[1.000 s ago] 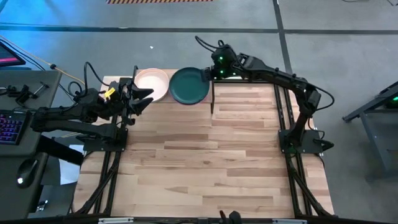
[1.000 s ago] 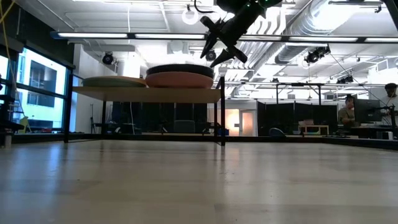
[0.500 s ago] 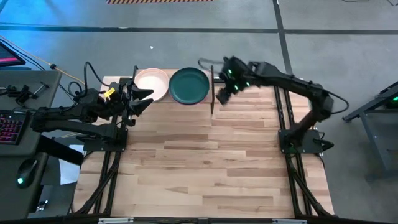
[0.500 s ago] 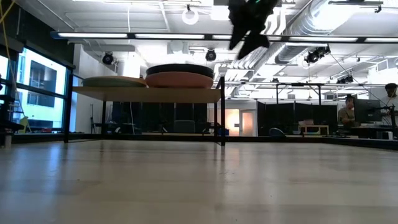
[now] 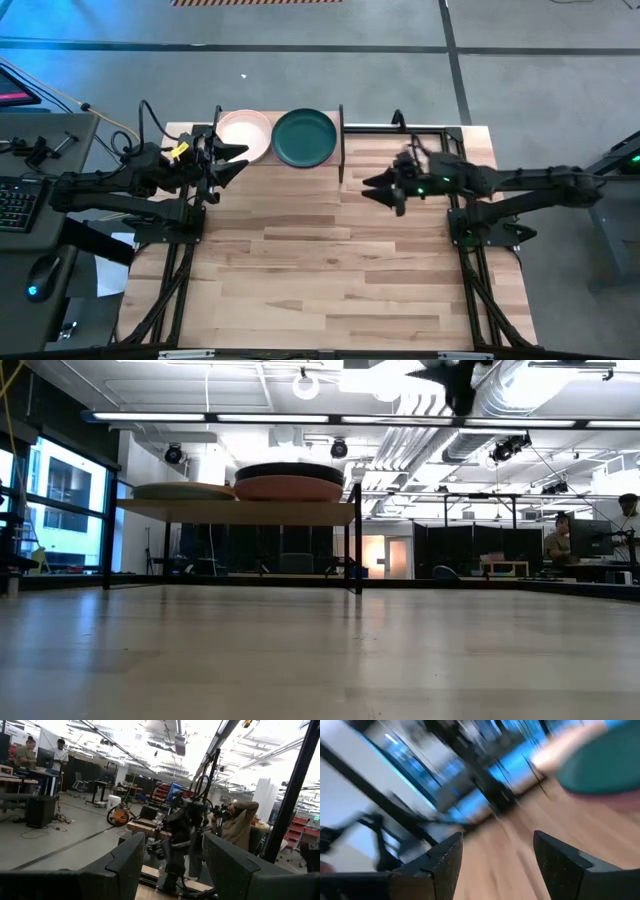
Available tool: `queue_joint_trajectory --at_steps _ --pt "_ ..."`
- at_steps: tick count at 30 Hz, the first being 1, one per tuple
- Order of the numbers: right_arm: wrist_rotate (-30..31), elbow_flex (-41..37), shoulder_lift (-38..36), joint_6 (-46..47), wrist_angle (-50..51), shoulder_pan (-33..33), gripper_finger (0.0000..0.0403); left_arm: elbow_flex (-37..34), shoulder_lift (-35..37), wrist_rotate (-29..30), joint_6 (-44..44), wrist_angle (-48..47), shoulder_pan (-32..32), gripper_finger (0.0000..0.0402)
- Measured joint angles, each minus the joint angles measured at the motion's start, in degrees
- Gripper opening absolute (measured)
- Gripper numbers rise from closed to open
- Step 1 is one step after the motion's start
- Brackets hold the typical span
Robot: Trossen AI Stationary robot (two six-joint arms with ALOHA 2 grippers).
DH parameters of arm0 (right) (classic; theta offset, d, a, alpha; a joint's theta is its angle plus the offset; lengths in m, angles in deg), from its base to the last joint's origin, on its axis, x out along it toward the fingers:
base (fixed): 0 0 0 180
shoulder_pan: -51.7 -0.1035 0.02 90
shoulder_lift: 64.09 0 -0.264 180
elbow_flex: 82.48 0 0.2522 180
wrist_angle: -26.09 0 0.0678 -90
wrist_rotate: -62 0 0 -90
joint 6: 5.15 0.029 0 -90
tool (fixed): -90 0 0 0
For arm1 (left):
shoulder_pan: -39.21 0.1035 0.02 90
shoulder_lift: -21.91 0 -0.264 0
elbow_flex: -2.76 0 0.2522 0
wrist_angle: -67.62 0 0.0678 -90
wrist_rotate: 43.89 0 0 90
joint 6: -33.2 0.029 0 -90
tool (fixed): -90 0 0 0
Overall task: Place and stack plates onto a shelf
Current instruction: Return to Home Position
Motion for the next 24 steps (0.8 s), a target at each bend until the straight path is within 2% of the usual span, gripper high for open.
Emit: queue_joint_trajectory --at_steps 3,5,11,24 --pt "2.44 -3.69 -2.34 -3.47 -11.62 -2.22 0.0225 0.00 0.02 0.00 0.00 0.04 0.00 0.0190" --pt "3.30 -4.15 -2.89 -7.22 -14.19 -2.76 0.0225 0.00 0.00 0.00 0.00 -0.03 0.02 0.0190" --pt "3.58 -2.53 -2.18 -11.71 -13.77 -2.54 0.0225 0.00 0.00 0.02 0.00 -0.99 0.00 0.0190" --pt "3.52 -2.53 -1.94 -11.42 -12.81 -2.41 0.0225 0.00 0.01 0.04 -0.02 -0.96 0.02 0.0190"
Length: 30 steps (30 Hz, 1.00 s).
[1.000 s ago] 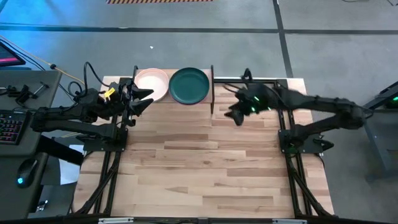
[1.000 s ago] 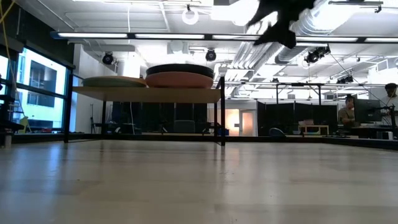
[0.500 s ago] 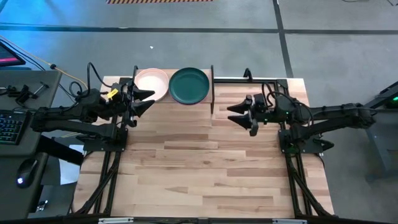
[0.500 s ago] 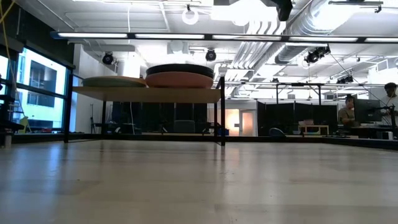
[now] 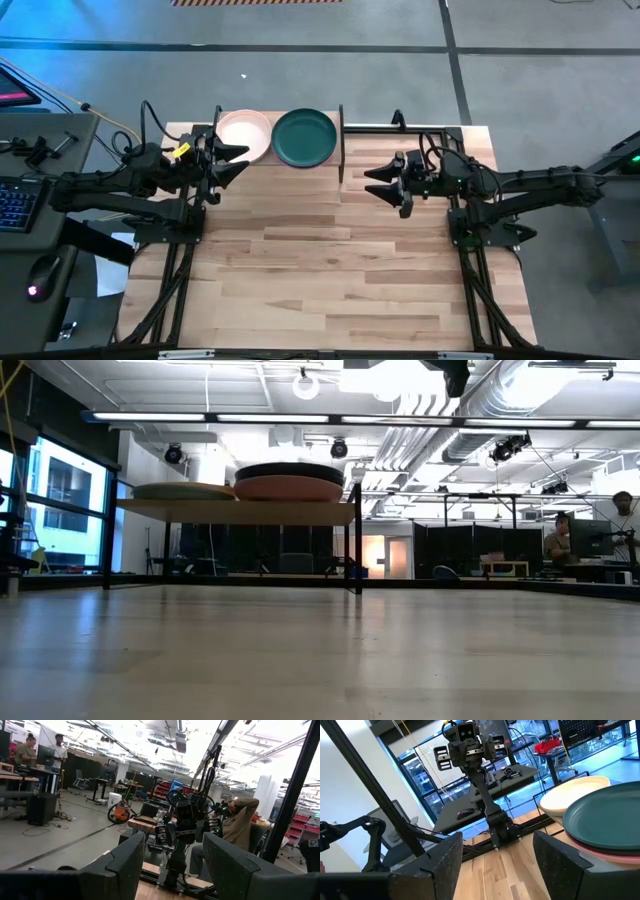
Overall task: Place and stack plates onto a shelf
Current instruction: Return to Home Position
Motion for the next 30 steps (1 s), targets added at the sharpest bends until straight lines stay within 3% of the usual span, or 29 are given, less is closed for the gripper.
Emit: queue_joint_trajectory --at_steps 26,30 --pt "-0.09 0.02 0.00 -0.59 -0.02 0.00 0.0225 0.00 -0.01 0.00 -0.03 0.00 0.00 0.0190" --pt "-0.09 0.02 0.00 -0.59 -0.02 0.00 0.0225 0.00 0.02 -2.40 -5.25 0.13 0.01 0.0188"
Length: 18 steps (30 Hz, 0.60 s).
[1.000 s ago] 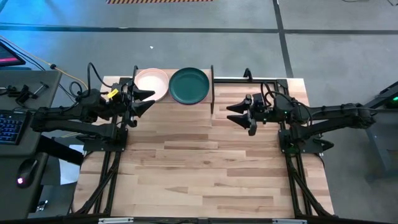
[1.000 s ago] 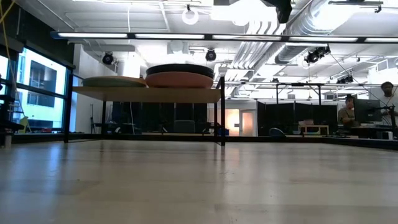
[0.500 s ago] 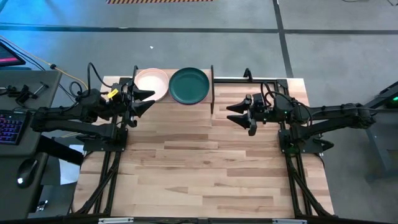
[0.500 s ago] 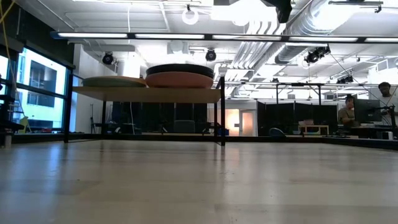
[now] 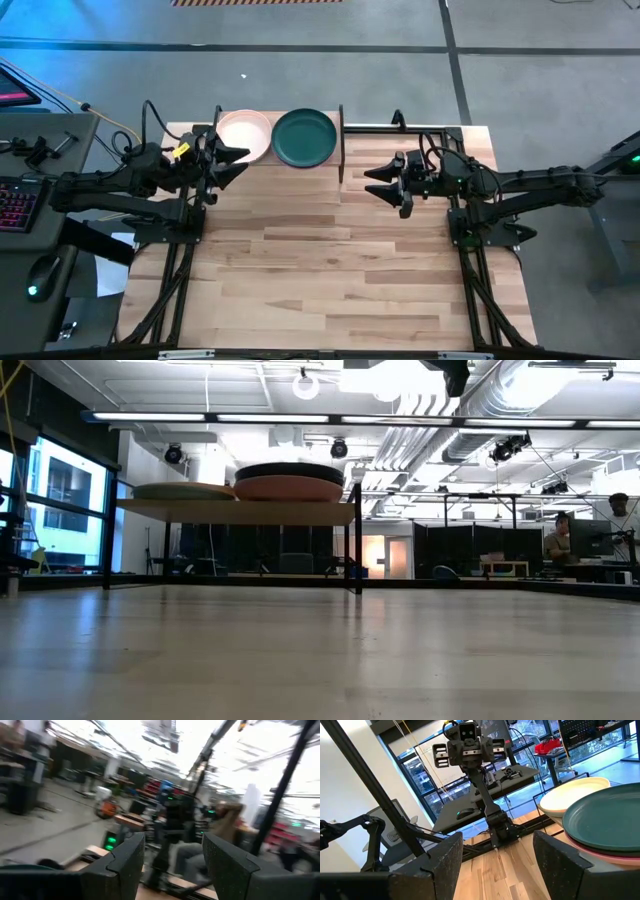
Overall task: Place and stack plates onto a shelf
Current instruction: Return to Home Position
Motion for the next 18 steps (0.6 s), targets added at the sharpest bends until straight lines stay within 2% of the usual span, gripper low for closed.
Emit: queue_joint_trajectory --at_steps 3,5,10,18 --pt "0.00 0.00 0.00 0.00 0.00 -0.01 0.0225 0.00 -0.02 -3.54 -0.76 -0.05 -0.02 0.0167" --pt "-0.02 0.01 0.00 0.00 0.00 -0.02 0.0225 -0.31 0.00 -4.77 -0.24 0.19 -0.11 0.0137" --pt "-0.31 0.02 0.00 0.57 0.00 -0.02 0.0225 -6.57 1.90 -5.46 3.12 2.61 -0.23 0.0020" --pt "-0.92 0.02 0.00 0.61 0.09 -0.02 0.0225 -24.20 6.57 -4.97 1.92 19.72 0.46 0.0002"
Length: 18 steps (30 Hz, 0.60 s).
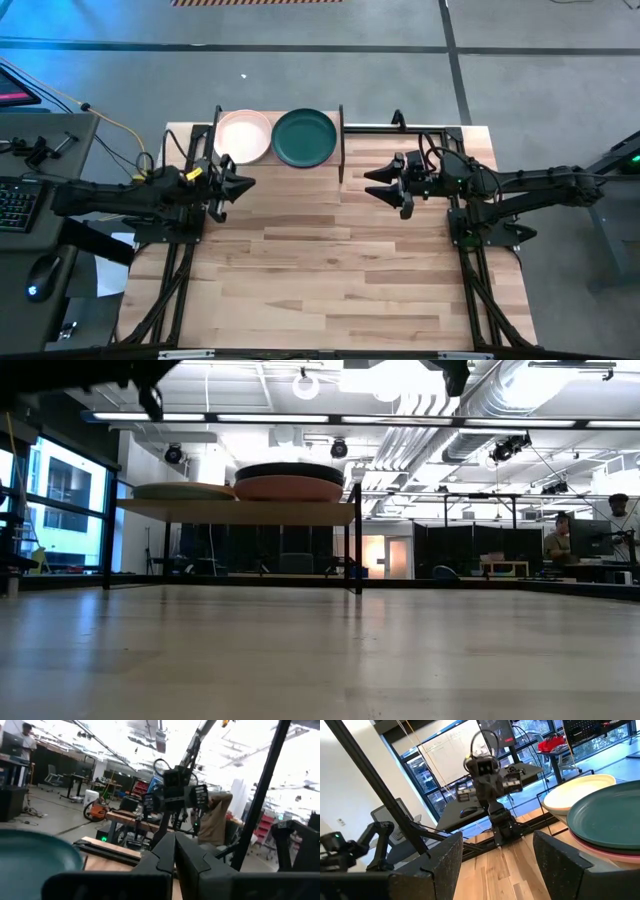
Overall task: Place and stack plates onto a shelf
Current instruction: Return to Home Position
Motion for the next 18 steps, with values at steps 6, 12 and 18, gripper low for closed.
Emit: queue_joint_trajectory --at_steps 6,12,18 --pt "0.00 0.00 0.00 1.89 0.07 0.00 0.0225 -9.97 5.51 0.14 -3.26 6.82 2.12 0.0000" --pt "0.00 0.00 0.00 2.96 0.45 0.00 0.0225 -16.00 10.49 0.15 -5.14 10.16 4.22 0.0000" --pt "1.07 0.02 0.00 10.40 5.30 0.04 0.0225 -16.02 11.57 -0.35 -4.96 8.12 5.74 0.0000"
